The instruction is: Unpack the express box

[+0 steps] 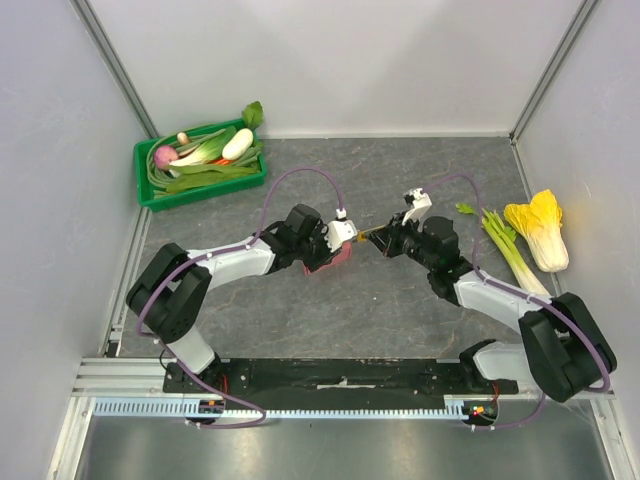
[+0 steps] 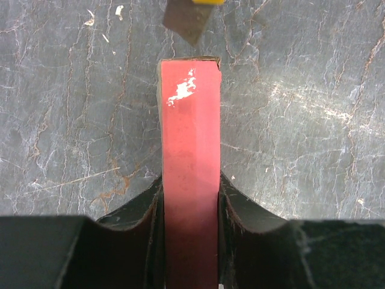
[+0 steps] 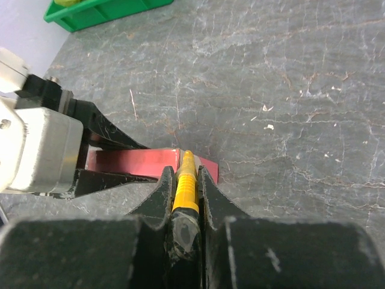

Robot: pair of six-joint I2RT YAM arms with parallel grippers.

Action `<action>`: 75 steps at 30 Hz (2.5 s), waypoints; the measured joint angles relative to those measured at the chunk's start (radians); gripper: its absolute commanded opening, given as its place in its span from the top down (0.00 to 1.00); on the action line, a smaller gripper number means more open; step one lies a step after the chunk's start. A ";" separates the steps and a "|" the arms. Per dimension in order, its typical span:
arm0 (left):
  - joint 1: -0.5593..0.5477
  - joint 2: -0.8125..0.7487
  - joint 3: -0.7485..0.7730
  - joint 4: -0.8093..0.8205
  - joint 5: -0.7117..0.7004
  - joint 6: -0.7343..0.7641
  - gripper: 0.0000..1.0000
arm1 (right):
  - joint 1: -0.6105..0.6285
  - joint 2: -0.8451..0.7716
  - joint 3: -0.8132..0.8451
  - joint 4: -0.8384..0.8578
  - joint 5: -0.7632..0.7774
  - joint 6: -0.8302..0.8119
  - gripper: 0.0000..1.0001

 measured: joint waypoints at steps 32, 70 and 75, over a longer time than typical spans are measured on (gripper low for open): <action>-0.001 0.000 0.000 -0.007 -0.010 0.005 0.72 | 0.018 0.068 0.018 0.062 0.000 0.040 1.00; -0.012 0.035 0.040 -0.012 -0.050 0.004 0.81 | 0.023 0.014 0.005 0.017 -0.018 -0.098 1.00; -0.012 0.035 0.041 -0.012 -0.048 0.005 0.80 | 0.023 0.002 0.005 -0.002 -0.018 -0.099 1.00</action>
